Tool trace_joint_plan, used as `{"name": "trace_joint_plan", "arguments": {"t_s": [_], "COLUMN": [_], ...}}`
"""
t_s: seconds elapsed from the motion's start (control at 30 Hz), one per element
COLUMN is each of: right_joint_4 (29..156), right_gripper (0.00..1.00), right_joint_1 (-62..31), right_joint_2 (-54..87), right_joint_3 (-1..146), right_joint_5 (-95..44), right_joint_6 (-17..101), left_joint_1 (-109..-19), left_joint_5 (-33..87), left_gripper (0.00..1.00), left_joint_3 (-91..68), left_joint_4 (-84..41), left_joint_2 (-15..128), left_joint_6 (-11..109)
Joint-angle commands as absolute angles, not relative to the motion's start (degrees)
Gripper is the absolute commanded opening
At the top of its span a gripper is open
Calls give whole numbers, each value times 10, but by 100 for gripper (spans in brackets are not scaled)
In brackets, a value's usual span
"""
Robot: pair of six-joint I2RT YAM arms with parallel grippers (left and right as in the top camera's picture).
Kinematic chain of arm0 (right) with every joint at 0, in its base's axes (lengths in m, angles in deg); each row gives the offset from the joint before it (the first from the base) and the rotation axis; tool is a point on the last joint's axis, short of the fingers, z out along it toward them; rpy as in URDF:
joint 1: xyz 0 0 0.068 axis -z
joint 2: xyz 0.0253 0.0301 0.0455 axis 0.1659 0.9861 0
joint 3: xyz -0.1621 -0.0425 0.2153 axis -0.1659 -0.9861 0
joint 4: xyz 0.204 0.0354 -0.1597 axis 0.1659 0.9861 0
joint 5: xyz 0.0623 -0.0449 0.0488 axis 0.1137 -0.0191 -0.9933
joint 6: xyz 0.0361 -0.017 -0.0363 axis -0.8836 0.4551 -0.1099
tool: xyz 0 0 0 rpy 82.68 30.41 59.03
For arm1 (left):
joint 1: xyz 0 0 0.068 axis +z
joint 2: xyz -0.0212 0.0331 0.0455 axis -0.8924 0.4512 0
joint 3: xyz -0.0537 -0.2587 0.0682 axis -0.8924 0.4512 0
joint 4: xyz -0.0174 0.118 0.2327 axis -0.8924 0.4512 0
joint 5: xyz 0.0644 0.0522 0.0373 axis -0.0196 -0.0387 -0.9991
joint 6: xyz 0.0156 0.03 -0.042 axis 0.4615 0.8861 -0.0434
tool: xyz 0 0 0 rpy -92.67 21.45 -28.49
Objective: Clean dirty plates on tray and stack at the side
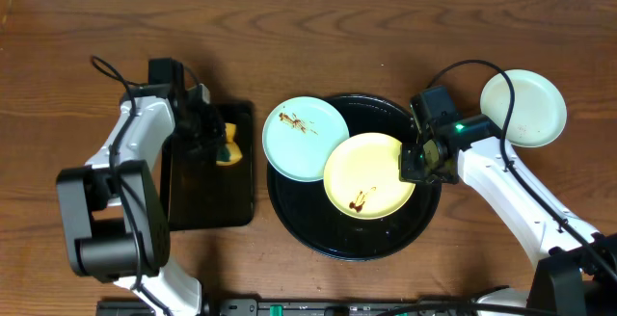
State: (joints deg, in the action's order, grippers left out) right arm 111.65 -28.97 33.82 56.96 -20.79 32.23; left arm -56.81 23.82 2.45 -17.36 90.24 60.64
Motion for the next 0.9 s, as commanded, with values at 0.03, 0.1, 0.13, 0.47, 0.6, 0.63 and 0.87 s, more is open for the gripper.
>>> {"name": "trace_joint_plan", "arguments": {"t_s": [0.03,0.1,0.13,0.47,0.6,0.63,0.87], "right_joint_4": [1116,1119,1120,1169,1220,1236,1248], "right_gripper": [2,2,2,2,2,2,2], "right_joint_1": [-292,-292,-292,-254,-224,-216,-204], "right_joint_2": [334,334,334,256,212,207,207], "right_joint_3": [568,568,568,587,598,598,570], "right_joint_5": [-217,-215,-209,-178,-179,-178,-185], "right_joint_6": [326,326,323,319,319,320,331], "left_joint_1": [-556,-555,-555,-555,-555,-555,-555], "left_joint_5": [373,376,374,375,379,373,173], "left_gripper": [7,7,8,7,8,7,7], "left_joint_3": [58,73,76,83,83,83,88], "left_joint_4": [-210,-222,-223,-225,-228,-230,-239], "left_joint_2": [914,914,914,914,914,914,916], "left_joint_6": [653,653,653,683,716,717,634]}}
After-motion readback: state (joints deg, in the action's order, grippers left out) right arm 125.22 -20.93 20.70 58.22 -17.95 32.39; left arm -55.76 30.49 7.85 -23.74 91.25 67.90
